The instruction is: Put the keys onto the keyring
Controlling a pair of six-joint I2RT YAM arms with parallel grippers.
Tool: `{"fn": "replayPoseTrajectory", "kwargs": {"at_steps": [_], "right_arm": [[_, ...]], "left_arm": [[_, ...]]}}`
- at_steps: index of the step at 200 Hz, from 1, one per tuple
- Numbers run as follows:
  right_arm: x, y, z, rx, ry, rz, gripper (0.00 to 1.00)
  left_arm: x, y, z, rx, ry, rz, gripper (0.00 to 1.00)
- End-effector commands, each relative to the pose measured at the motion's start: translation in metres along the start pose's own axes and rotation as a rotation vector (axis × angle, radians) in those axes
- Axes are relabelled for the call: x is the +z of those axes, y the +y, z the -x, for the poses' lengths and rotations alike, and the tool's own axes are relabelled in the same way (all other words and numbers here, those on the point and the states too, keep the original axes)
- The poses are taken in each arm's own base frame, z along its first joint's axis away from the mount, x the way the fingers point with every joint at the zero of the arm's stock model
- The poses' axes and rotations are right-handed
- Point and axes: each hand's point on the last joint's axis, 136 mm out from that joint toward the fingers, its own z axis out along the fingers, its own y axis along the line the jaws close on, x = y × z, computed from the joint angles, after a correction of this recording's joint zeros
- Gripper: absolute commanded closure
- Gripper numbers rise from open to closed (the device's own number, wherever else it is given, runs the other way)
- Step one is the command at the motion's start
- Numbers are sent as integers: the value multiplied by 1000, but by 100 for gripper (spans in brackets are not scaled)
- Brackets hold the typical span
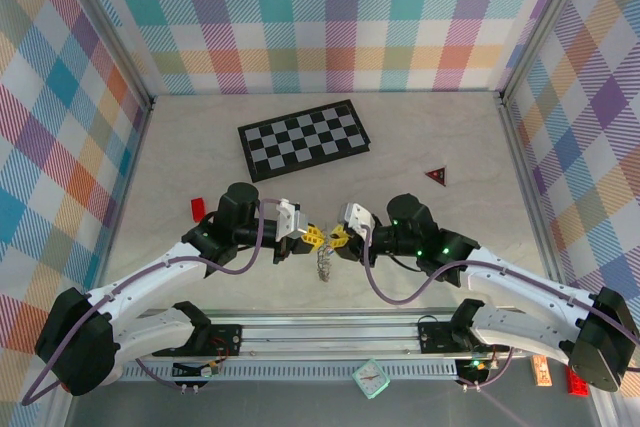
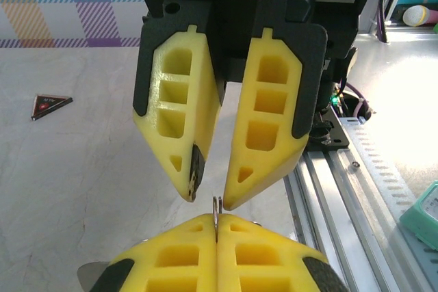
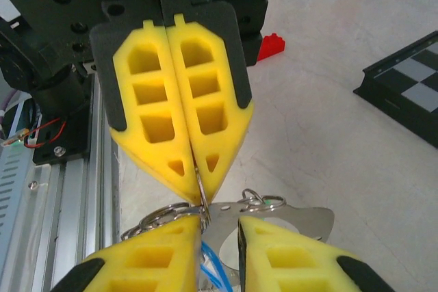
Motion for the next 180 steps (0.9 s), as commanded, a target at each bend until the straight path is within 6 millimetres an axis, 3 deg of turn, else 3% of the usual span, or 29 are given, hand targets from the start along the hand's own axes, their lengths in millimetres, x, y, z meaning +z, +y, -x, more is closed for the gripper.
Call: {"fn": "replayPoseTrajectory", "kwargs": {"at_steps": [1, 77, 98, 115, 149, 180], "right_arm": [[1, 2, 15, 0, -58, 18, 80], [14, 4, 15, 39, -68, 63, 90], [16, 4, 17, 32, -72, 69, 100], [15, 2, 16, 21, -48, 58, 100], [10, 1, 14, -30, 12, 47, 100], [11, 7, 9, -65, 103, 102, 100]], "left_arm": [[1, -5, 19, 84, -52, -36, 100], [0, -4, 22, 81, -70, -23, 100], [1, -3, 22, 75, -76, -14, 100], [0, 3, 21, 64, -58, 23, 100], [-4, 7, 9, 64, 26, 66, 83], [-4, 8, 0, 60, 103, 57, 84]]}}
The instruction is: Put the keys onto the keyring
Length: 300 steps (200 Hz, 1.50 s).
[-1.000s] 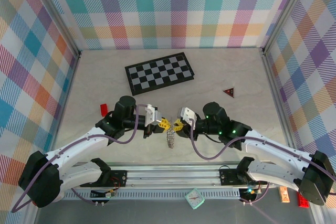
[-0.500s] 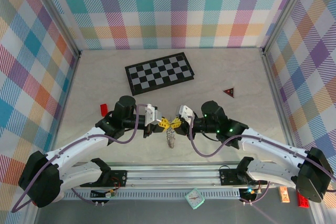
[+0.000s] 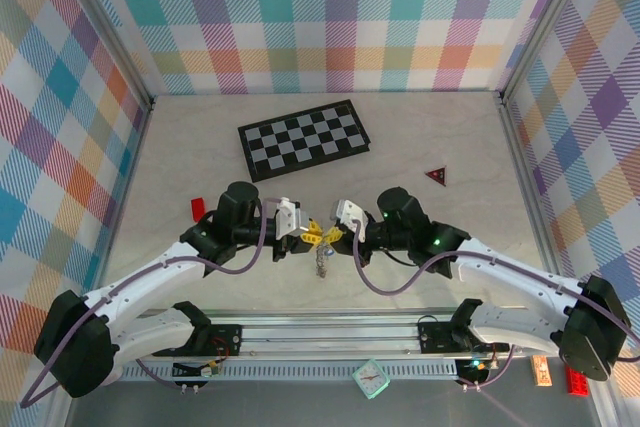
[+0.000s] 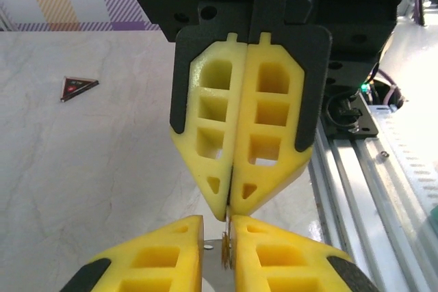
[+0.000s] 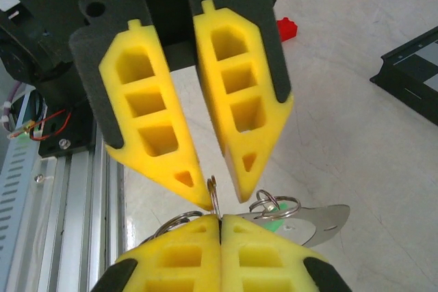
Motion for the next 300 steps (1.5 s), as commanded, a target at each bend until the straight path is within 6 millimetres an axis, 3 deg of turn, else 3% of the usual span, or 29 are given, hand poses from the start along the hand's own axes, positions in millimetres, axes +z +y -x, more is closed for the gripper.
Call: {"fn": "replayPoseTrajectory", "kwargs": {"at_steps": [1, 53, 98, 130, 143, 166, 225, 256, 300], "right_arm": [[-2, 9, 11, -75, 37, 56, 100], [-2, 10, 22, -118, 56, 81, 100], [-2, 13, 29, -115, 29, 99, 100], [-3, 10, 27, -102, 13, 72, 100], [-6, 4, 28, -87, -8, 29, 81], [-17, -3, 27, -58, -61, -27, 67], [-17, -6, -9, -80, 66, -108, 67], [-13, -13, -7, -229, 65, -209, 68], [-11, -24, 2, -283, 38, -282, 70]], "left_arm": [[-1, -3, 5, 48, 39, -18, 85], [-1, -5, -2, 43, 105, -52, 86], [3, -6, -6, 12, 126, -83, 100], [5, -7, -5, -2, 105, -91, 100], [5, -7, -4, -3, 92, -84, 100], [4, -6, -2, -5, 72, -70, 100], [6, 7, 6, -155, 35, -1, 100], [5, 13, 9, -248, 30, 40, 100], [3, 16, 11, -305, 31, 61, 100]]}}
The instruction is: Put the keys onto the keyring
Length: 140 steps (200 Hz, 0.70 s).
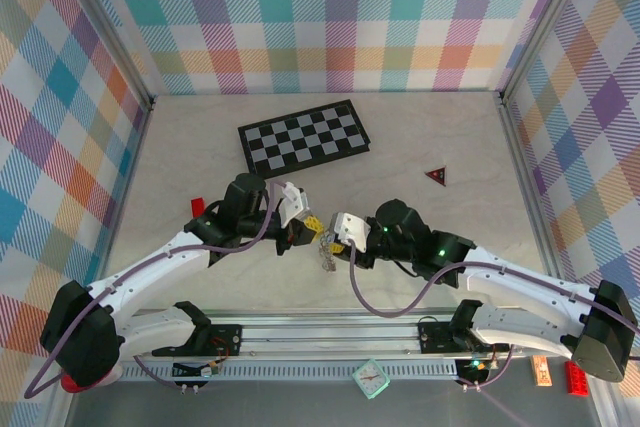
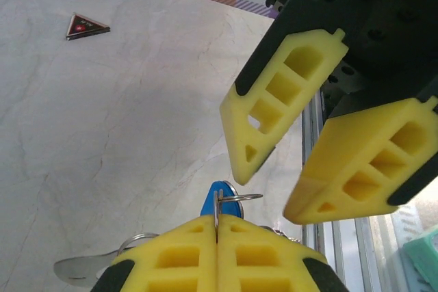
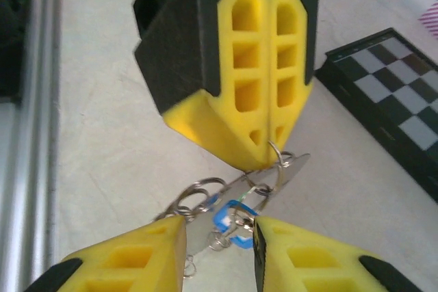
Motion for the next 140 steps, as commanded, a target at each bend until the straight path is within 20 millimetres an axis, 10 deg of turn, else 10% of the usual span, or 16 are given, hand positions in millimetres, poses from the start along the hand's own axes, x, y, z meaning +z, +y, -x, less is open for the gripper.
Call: {"fn": "replayPoseTrajectory", "kwargs": {"at_steps": [1, 140], "right_arm": [[1, -15, 11, -58, -36, -84, 70], [11, 5, 16, -61, -64, 20, 100]], "left_arm": [[-4, -5, 14, -21, -47, 1, 100], [-2, -3, 24, -31, -77, 6, 100]]}}
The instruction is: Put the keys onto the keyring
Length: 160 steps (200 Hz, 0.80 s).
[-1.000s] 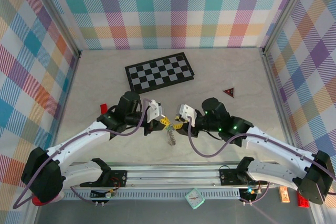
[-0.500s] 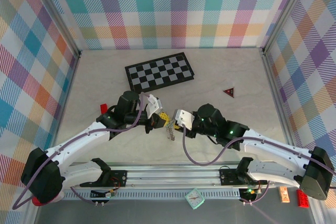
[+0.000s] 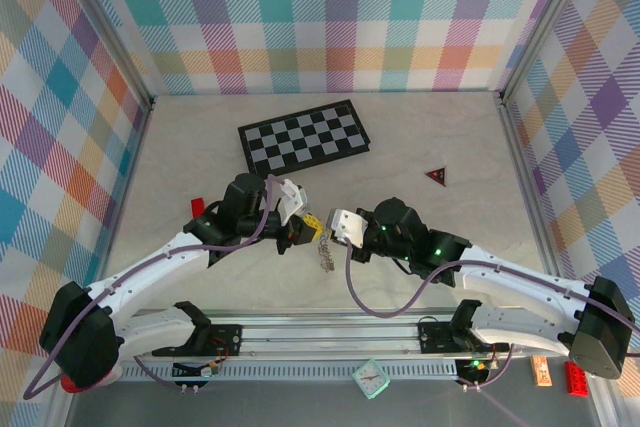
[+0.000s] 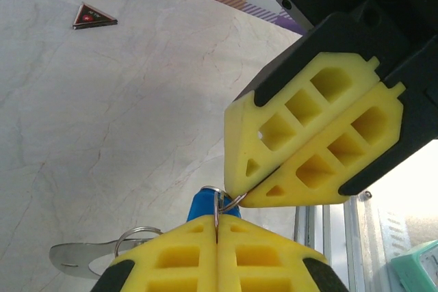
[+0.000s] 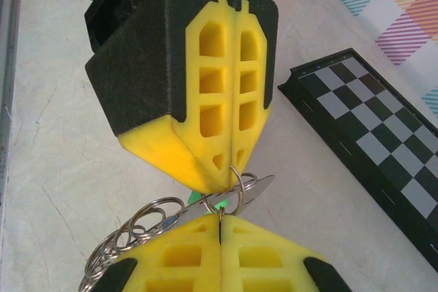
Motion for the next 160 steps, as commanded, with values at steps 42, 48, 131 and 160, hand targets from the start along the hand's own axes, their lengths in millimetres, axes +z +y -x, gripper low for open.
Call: {"fn": "replayPoseTrajectory", "kwargs": {"at_steps": [42, 48, 131, 160], "right_arm": [[10, 25, 12, 45, -59, 141, 100], [10, 25, 12, 50, -58, 142, 95], [-32, -5, 4, 282, -130, 117, 69], [-25, -6, 0, 375, -147, 142, 72]], "left_arm": [[-1, -5, 26, 57, -103, 0, 100], [-2, -5, 27, 61, -105, 1, 100], [-2, -15, 5, 203, -57, -45, 100], [-1, -18, 0, 215, -61, -62, 100]]}}
